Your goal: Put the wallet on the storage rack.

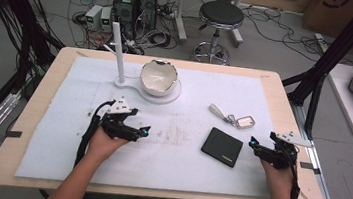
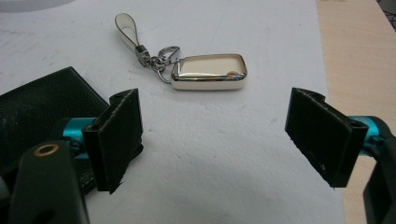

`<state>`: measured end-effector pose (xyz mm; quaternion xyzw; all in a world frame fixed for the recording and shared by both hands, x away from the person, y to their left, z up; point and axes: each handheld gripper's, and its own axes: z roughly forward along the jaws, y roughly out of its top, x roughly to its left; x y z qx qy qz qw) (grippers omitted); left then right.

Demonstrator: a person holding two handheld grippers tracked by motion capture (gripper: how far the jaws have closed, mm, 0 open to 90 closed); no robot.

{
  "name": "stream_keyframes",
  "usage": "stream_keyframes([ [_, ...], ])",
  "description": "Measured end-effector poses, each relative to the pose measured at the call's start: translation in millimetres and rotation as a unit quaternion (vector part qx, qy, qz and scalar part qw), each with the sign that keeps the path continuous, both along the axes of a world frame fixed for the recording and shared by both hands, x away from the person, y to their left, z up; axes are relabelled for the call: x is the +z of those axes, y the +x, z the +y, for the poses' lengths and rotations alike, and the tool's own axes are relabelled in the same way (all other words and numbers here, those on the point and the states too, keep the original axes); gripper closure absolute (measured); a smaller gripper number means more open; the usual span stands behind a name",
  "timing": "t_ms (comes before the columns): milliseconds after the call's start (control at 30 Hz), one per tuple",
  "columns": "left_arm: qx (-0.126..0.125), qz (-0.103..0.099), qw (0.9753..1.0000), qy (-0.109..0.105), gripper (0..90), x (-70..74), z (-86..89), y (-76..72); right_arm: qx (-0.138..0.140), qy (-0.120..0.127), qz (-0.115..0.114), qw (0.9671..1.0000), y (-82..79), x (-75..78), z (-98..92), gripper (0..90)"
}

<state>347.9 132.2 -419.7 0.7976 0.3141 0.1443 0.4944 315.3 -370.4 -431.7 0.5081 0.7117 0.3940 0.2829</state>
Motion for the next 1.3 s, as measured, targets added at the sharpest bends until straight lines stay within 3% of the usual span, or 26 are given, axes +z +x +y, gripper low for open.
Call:
stream_keyframes([
  [167, -0.008, 0.004, 0.9999, -0.01, 16.9, 0.7, -20.5, 8.4, -0.002, 0.001, 0.0, 1.0, 1.3, -0.4, -1.7, 19.2],
  [233, -0.019, 0.012, 0.9997, -0.012, 16.9, -1.7, -37.8, 13.6, -0.002, 0.001, -0.001, 1.0, 2.2, -0.6, -2.2, 19.2],
  [667, -0.064, 0.031, 0.9974, -0.001, 16.9, -4.3, -92.5, 32.7, 0.002, 0.001, -0.003, 1.0, 2.8, 0.0, -0.9, 19.2],
  [767, -0.073, 0.043, 0.9964, -0.007, 16.9, -5.9, -104.4, 37.5, 0.004, 0.001, -0.002, 1.0, 2.8, -0.3, -0.9, 19.2],
  [1300, -0.131, 0.082, 0.988, 0.011, 16.9, -15.8, -172.9, 48.3, 0.007, 0.001, -0.004, 1.0, 3.5, 0.1, 0.3, 19.2],
])
